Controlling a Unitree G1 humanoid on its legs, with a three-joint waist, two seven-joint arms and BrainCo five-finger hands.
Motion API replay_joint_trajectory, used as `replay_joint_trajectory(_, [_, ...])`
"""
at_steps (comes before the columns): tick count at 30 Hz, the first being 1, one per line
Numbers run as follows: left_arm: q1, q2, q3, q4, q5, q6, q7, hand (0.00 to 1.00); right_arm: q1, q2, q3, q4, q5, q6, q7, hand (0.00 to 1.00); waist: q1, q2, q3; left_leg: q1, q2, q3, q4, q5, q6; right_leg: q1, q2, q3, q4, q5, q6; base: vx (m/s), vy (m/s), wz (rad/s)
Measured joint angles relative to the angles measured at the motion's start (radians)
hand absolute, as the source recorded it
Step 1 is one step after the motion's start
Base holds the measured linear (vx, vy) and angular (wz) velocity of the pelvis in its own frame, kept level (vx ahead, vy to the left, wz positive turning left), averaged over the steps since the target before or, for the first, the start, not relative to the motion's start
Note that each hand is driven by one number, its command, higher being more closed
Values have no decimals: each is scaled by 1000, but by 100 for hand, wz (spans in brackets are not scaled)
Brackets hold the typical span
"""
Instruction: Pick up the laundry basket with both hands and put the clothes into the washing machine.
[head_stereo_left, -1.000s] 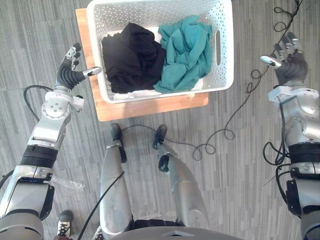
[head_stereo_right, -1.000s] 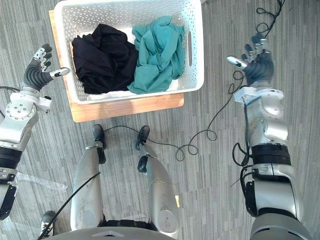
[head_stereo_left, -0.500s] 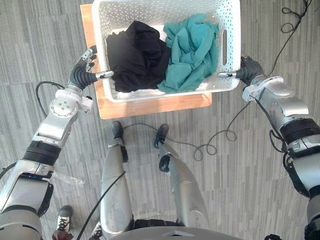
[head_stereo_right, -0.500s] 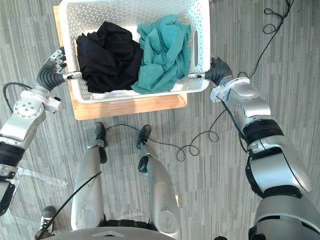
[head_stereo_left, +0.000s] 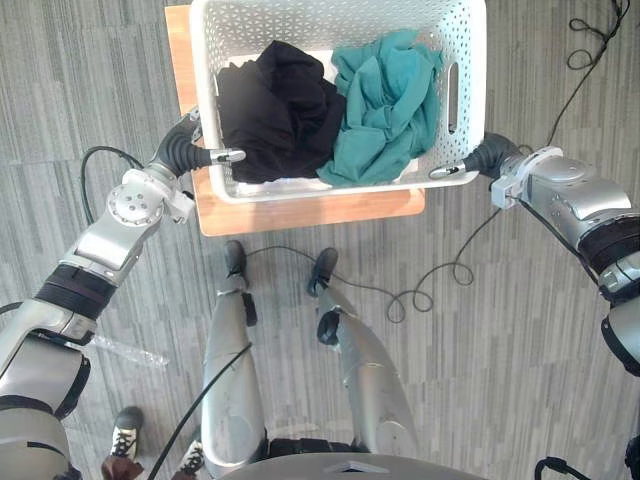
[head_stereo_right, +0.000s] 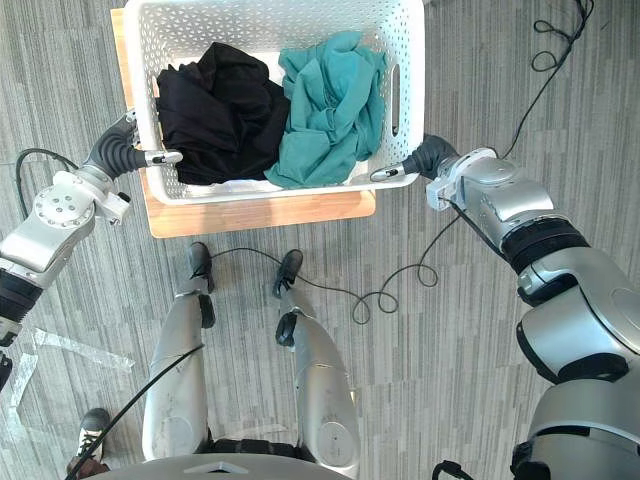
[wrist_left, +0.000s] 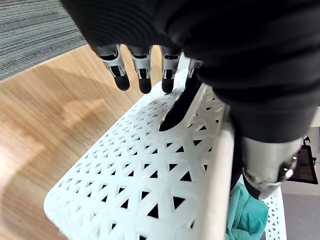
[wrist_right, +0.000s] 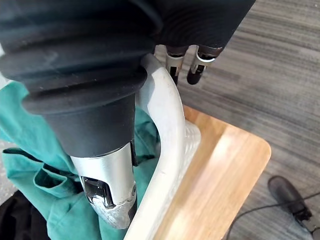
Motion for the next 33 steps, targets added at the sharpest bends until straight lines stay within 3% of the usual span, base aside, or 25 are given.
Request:
replay_joint_trajectory(5, [-16, 17, -39, 6, -16, -4, 2, 0, 2, 0, 7, -1, 35, -5, -15, 0, 0, 0, 0, -1, 0, 2, -12, 7, 0, -2, 1, 1, -6, 5, -5, 0, 0, 0])
replay_joint_trajectory(6, [-25, 25, -50, 8, -17, -4, 2, 0, 2, 0, 7, -2, 55, -6, -27, 100, 1, 0, 0, -2, 0, 2, -13, 9, 0, -3, 1, 1, -7, 7, -6, 0, 0, 0])
replay_joint_trajectory(7, [-32, 30, -61, 10, -17, -4, 2, 100, 2, 0, 7, -2, 63, -8, -31, 100, 1, 0, 0, -2, 0, 2, -13, 10, 0, -4, 2, 2, -9, 10, -4, 0, 0, 0])
replay_joint_trajectory(16, [-64, 71, -97, 18, 18, -3, 4, 100, 55, 15, -77, -22, 70, -28, -94, 100, 4, 0, 0, -4, 0, 5, -12, 14, 2, -5, 2, 4, -13, 17, -2, 0, 0, 0])
replay_joint_trajectory(25, [-82, 88, -97, 44, 315, 32, -28, 100, 195, 72, -225, -122, 51, -33, -149, 100, 3, 1, 0, 42, 1, 37, -19, 15, 2, 26, 3, 27, -24, 21, -8, 24, 0, -4])
replay_joint_trajectory(29, [-77, 70, -86, 79, 372, 57, -45, 100, 254, 98, -238, -164, 50, -30, -166, 100, 4, 1, 0, 83, 1, 57, -39, 15, 1, 54, 3, 43, -31, 20, -7, 42, -6, -7])
replay_joint_trajectory(33, [-8, 20, 11, 84, 387, 81, -39, 100, 354, 163, -308, -208, 49, -22, -182, 100, 4, 1, 0, 139, -1, 74, -51, 16, 0, 93, 3, 55, -29, 19, -7, 51, -5, -5])
